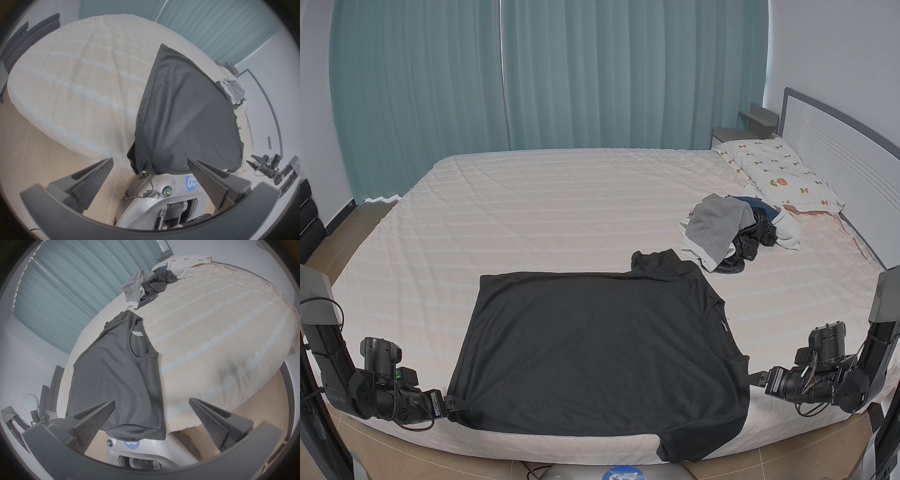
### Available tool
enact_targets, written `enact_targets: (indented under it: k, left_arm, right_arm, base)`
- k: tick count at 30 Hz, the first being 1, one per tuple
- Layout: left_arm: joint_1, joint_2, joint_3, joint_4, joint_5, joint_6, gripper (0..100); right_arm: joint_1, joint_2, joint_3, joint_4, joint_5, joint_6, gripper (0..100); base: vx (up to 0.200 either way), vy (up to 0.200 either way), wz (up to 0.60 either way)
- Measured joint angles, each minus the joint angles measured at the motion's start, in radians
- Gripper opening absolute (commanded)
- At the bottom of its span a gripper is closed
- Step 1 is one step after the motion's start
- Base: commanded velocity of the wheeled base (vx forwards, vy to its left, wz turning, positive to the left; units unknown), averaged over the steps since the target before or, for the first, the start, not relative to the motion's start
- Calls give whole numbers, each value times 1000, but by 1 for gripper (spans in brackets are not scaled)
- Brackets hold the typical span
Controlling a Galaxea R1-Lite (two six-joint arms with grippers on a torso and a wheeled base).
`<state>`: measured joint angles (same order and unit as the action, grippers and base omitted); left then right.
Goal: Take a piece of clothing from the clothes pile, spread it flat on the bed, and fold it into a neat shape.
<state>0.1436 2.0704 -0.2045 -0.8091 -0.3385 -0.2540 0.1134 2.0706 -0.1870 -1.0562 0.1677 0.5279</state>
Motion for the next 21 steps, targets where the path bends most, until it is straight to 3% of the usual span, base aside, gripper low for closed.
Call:
enact_targets:
  k: [15,21]
  left_arm:
    - [-71,63,-24,-4,41,13,100]
    - [-82,93,-64,-2,93,16,100]
  right_arm:
    - [-1,-16,4,0,1,1,100]
    - [-1,-35,15,0,1,0,100]
  base:
    - [0,0,0]
    - [0,0,0]
